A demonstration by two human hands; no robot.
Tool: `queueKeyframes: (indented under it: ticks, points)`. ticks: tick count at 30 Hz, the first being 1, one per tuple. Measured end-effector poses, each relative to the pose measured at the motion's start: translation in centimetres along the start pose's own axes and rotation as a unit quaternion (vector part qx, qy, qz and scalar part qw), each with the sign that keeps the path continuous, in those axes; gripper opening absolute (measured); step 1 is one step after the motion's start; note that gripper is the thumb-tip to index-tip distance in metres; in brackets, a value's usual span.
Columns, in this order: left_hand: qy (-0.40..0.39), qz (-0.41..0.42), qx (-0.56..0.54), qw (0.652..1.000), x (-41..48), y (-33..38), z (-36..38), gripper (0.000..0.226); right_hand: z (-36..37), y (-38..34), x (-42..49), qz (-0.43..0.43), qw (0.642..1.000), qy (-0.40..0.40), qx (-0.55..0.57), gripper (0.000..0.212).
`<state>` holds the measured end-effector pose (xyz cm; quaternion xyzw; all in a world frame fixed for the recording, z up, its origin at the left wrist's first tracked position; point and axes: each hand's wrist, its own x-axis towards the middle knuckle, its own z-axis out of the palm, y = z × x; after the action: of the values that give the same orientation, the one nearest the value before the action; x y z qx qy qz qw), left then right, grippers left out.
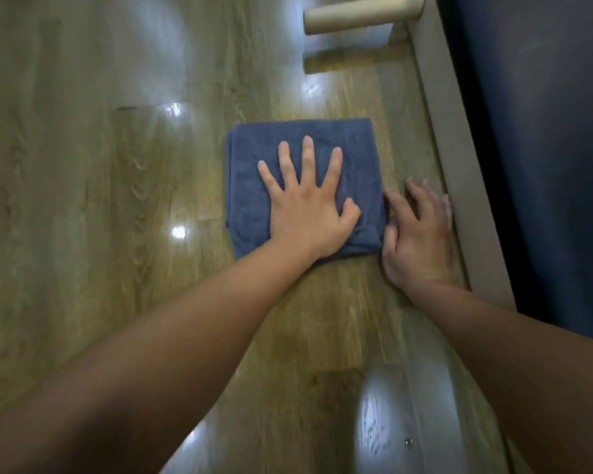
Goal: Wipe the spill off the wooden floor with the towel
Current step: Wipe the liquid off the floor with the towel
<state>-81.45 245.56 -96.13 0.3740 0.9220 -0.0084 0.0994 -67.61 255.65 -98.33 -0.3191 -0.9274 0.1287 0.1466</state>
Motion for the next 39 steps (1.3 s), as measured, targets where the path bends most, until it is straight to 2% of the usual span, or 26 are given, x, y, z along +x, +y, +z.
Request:
queueKeyframes:
  ticks: [6, 9, 12, 17, 19, 22, 26, 29, 32, 36, 39]
  points:
    - [-0.009, -0.023, -0.016, 1.000, 13.8, 3.6, -2.9, 0.079, 0.5, 0.0, -0.2, 0.013, 1.000, 0.009, 0.009, 0.053]
    - [-0.020, -0.023, -0.026, 0.999, 16.7, 3.9, -3.5, 0.078, 0.4, -0.1, -0.3, 0.010, 1.000, 0.002, 0.007, 0.054]
    - [-0.008, -0.006, -0.049, 0.999, 13.9, 2.7, -3.0, 0.073, 0.5, -0.3, -0.3, 0.014, 1.000, 0.006, 0.010, 0.054]
    - [0.011, 0.020, -0.093, 0.995, -1.0, -1.9, -1.0, 0.071, 0.0, -0.3, 0.0, 0.021, 1.000, -0.016, 0.007, 0.056]
    - [-0.006, -0.007, -0.072, 0.997, -3.8, -2.9, 0.0, 0.072, -0.2, -0.3, 0.2, 0.025, 1.000, -0.019, 0.005, 0.056]
    - [-0.009, -0.057, -0.052, 0.997, 1.2, -1.3, -0.4, 0.077, 0.0, -0.3, 0.1, 0.023, 1.000, -0.008, 0.003, 0.055]
    - [-0.008, -0.024, -0.043, 0.999, 11.4, 2.7, -2.4, 0.078, 0.5, 0.0, -0.1, 0.012, 1.000, -0.008, 0.002, 0.055]
    - [-0.015, -0.009, -0.031, 0.999, 13.9, 3.3, -3.0, 0.076, 0.6, -0.1, -0.2, 0.015, 1.000, -0.007, 0.016, 0.055]
    - [-0.006, 0.017, -0.043, 0.999, 10.4, 1.6, -2.2, 0.072, 0.6, -0.2, -0.3, 0.010, 1.000, -0.013, 0.023, 0.055]
    - [0.029, -0.028, -0.084, 0.996, -2.1, -5.2, -0.7, 0.073, 0.0, -0.3, 0.0, 0.013, 0.999, -0.036, 0.024, 0.058]
    - [-0.023, -0.067, -0.047, 0.996, -7.5, -9.8, -0.1, 0.077, 0.1, -0.3, -0.1, 0.023, 0.999, -0.041, 0.021, 0.058]
